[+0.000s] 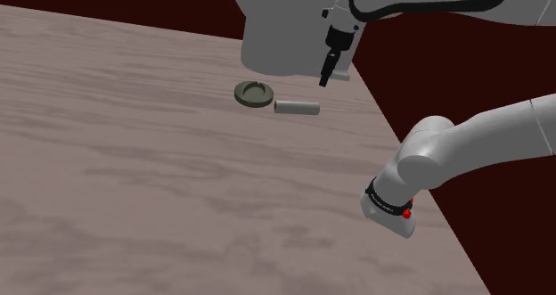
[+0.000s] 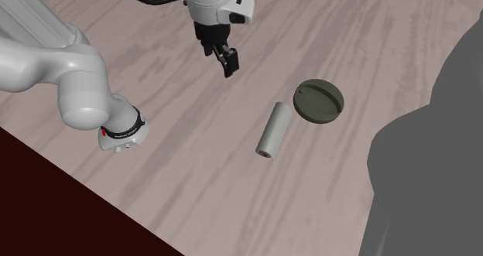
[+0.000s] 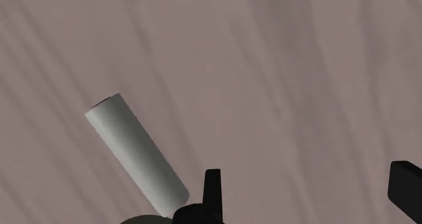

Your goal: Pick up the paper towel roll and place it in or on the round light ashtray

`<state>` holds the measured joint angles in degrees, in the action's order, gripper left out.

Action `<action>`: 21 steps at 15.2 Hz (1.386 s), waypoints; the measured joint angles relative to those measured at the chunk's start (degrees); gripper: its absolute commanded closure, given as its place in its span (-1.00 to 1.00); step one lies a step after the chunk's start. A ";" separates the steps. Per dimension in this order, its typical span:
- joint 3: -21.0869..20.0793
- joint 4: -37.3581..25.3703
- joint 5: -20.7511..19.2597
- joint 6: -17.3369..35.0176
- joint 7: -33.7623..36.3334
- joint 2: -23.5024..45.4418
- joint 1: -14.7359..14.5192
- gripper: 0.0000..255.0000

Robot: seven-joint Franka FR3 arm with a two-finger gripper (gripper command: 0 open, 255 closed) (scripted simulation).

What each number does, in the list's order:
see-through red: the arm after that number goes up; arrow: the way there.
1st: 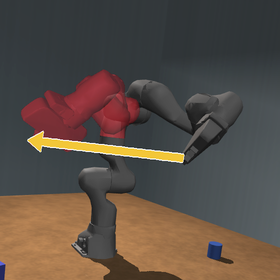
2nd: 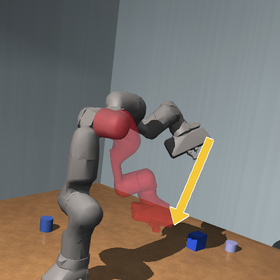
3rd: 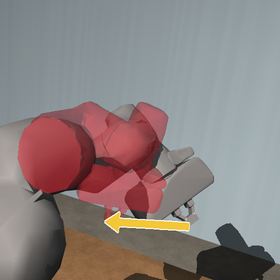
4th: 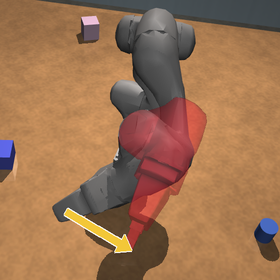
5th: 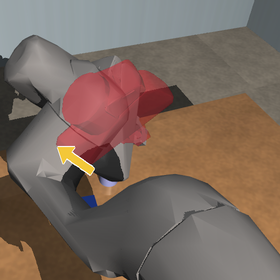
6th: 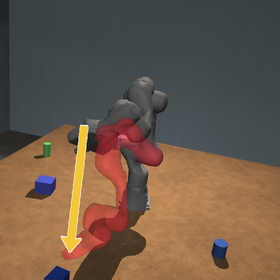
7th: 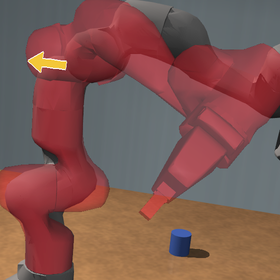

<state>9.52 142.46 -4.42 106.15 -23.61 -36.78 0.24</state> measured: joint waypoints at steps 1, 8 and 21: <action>1.05 -0.05 -0.45 1.54 -1.92 1.61 -0.11 -1.00; 8.39 -0.25 -1.96 13.57 -15.83 14.04 -1.18 -1.00; 15.12 -13.32 10.24 29.08 -46.36 45.24 -2.21 -1.00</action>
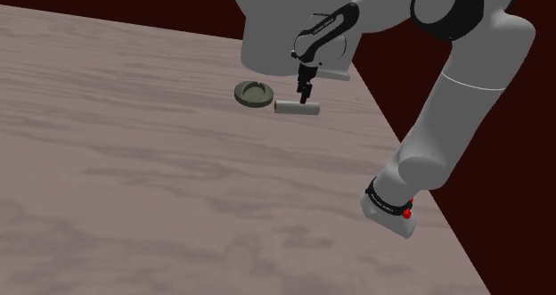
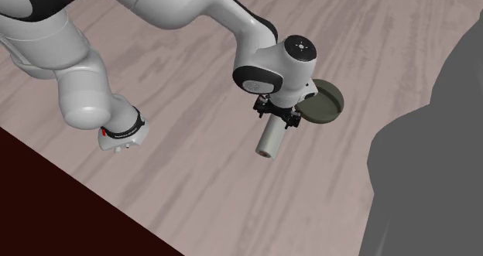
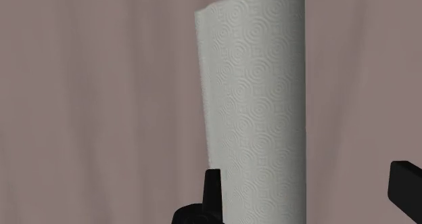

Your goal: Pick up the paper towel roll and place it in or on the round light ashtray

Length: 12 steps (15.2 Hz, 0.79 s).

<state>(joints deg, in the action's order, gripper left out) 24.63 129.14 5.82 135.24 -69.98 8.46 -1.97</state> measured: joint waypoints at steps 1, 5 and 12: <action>-0.21 -0.73 0.73 0.44 -1.36 1.34 0.26 -1.00; -0.99 -1.49 3.03 2.95 -3.87 5.02 1.00 -1.00; -1.86 -1.08 5.02 5.91 -5.25 7.82 1.56 -1.00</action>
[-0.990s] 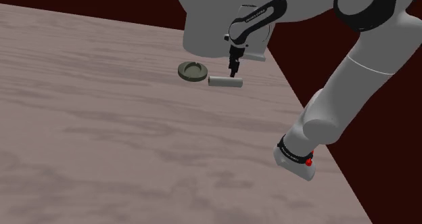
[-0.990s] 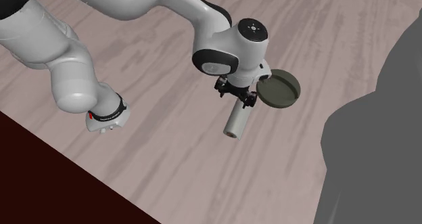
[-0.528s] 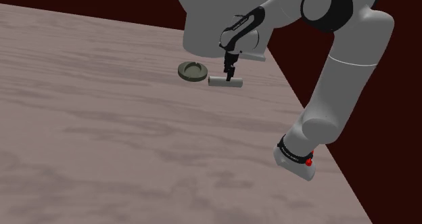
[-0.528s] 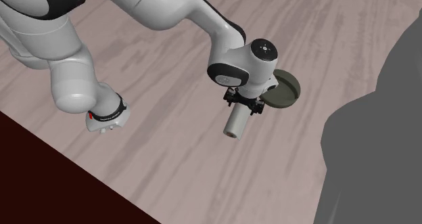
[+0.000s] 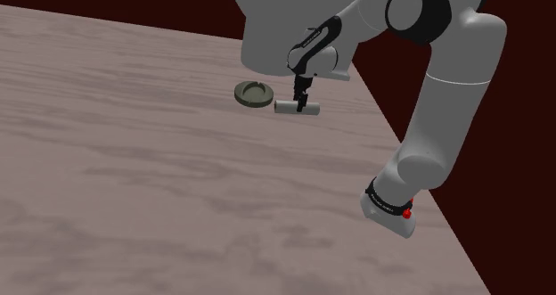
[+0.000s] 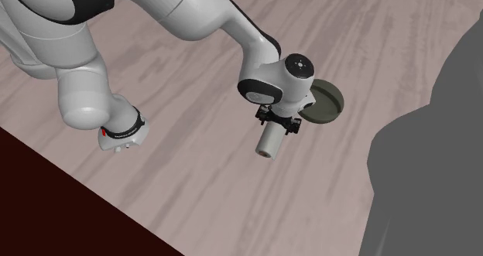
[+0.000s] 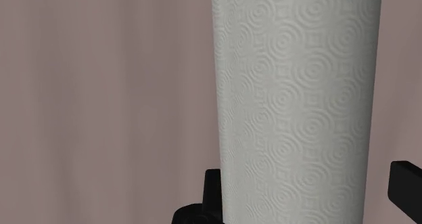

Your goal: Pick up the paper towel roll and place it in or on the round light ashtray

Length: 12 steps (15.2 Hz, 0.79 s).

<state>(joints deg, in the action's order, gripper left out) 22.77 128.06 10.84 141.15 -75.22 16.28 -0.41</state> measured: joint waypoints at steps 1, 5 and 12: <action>-0.01 0.00 0.02 0.03 -0.01 0.03 0.01 -1.00; -0.02 -0.01 0.04 0.05 -0.03 0.06 0.02 1.00; -0.02 -0.03 0.03 0.06 -0.03 0.04 0.01 1.00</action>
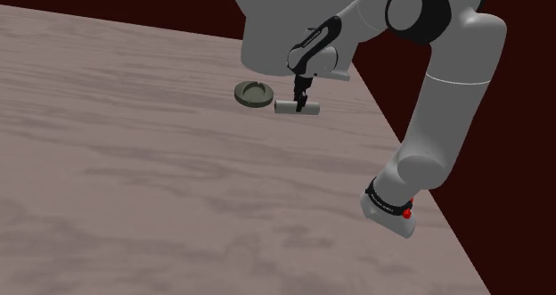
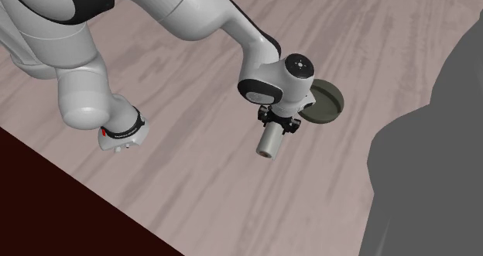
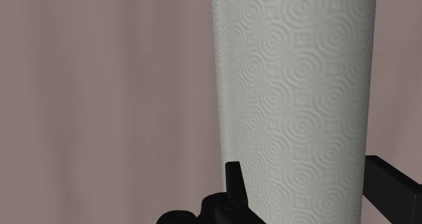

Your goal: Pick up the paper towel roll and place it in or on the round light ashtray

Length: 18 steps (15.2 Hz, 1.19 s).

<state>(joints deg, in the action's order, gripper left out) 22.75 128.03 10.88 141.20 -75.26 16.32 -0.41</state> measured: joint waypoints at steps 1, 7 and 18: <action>0.00 0.00 0.00 0.00 0.00 0.00 0.00 1.00; 0.75 -0.37 -1.68 -2.54 1.20 -2.38 -0.54 1.00; 2.10 -2.13 -6.00 -10.05 4.17 -8.84 -1.51 1.00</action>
<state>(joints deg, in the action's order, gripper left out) 24.85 125.90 4.88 131.15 -71.08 7.48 -1.92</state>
